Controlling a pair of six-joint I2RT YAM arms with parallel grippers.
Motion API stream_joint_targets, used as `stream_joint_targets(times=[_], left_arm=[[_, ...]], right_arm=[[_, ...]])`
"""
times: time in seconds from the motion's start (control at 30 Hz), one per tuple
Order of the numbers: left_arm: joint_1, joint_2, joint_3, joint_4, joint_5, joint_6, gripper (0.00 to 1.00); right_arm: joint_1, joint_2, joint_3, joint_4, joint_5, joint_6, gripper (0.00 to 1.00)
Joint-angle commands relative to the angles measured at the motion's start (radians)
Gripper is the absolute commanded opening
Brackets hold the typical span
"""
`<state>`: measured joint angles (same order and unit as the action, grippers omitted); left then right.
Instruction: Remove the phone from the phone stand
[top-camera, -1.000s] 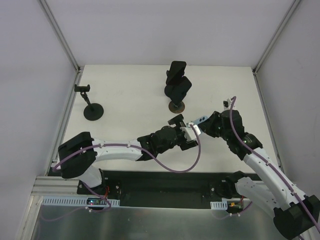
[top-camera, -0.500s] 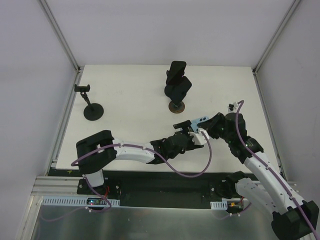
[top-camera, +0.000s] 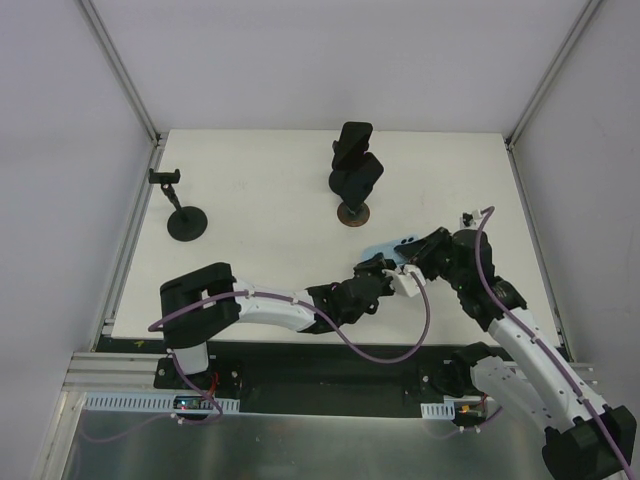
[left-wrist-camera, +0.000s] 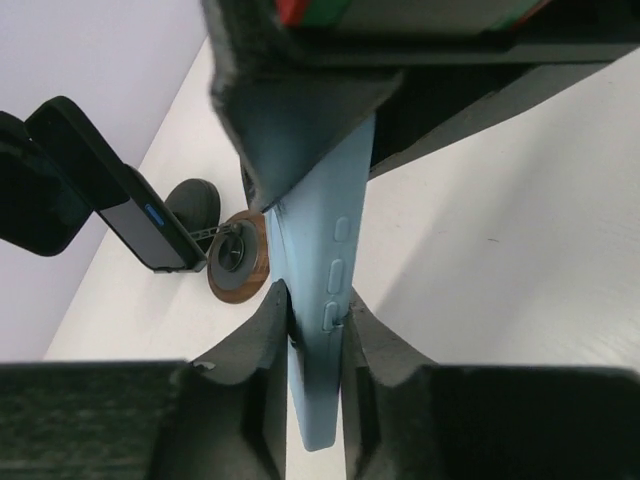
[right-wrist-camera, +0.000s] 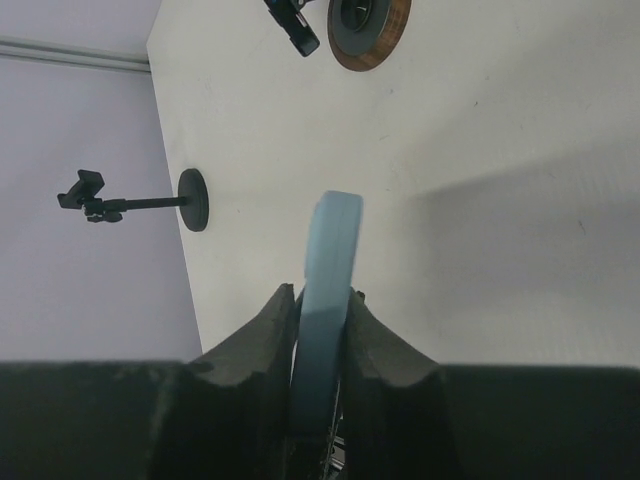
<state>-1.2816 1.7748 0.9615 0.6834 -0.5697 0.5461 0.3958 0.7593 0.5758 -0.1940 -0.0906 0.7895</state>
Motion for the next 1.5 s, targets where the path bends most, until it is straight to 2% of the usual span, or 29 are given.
stream_joint_targets(times=[0.0,0.03,0.07,0.1,0.23,0.37,0.47,0.73,0.9,1.0,1.17,1.23,1.47], left_arm=[[-0.001,-0.023,0.019,0.048,-0.033,-0.035,0.09],[-0.001,-0.029,0.016,0.048,-0.03,-0.043,0.02],[-0.001,-0.032,0.008,0.047,-0.03,-0.051,0.0],[-0.001,-0.038,0.005,0.044,-0.029,-0.057,0.0],[0.002,-0.066,-0.018,0.012,0.004,-0.116,0.0],[0.022,-0.112,-0.032,-0.065,0.043,-0.193,0.0],[0.063,-0.159,-0.05,-0.142,0.115,-0.306,0.0],[0.26,-0.307,-0.118,-0.353,0.346,-0.616,0.0],[0.473,-0.396,-0.15,-0.513,0.494,-0.762,0.0],[0.569,-0.416,-0.155,-0.588,0.568,-0.784,0.0],[0.881,-0.399,-0.133,-0.743,0.854,-0.825,0.0],[1.006,-0.381,-0.101,-0.787,0.922,-0.822,0.0],[1.201,-0.214,0.081,-0.998,1.077,-0.775,0.0]], right_arm=[[-0.006,-0.061,0.004,0.128,0.006,0.011,0.26],[-0.006,-0.066,0.004,0.13,0.011,0.007,0.34],[-0.006,-0.072,0.006,0.131,0.014,-0.004,0.38],[-0.006,-0.077,0.006,0.131,0.02,-0.012,0.41],[-0.009,-0.087,0.019,0.131,0.02,-0.058,0.69],[-0.008,-0.101,0.025,0.13,0.022,-0.123,0.87],[-0.008,-0.12,0.032,0.125,0.019,-0.171,0.99],[-0.008,-0.202,0.042,0.096,0.071,-0.37,0.96],[-0.008,-0.229,0.038,0.082,0.084,-0.43,0.96],[-0.008,-0.224,0.033,0.084,0.084,-0.453,0.96],[-0.008,-0.204,0.033,0.084,0.06,-0.47,0.96],[-0.008,-0.199,0.032,0.084,0.058,-0.48,0.96],[-0.006,-0.206,0.022,0.085,0.055,-0.509,0.96]])
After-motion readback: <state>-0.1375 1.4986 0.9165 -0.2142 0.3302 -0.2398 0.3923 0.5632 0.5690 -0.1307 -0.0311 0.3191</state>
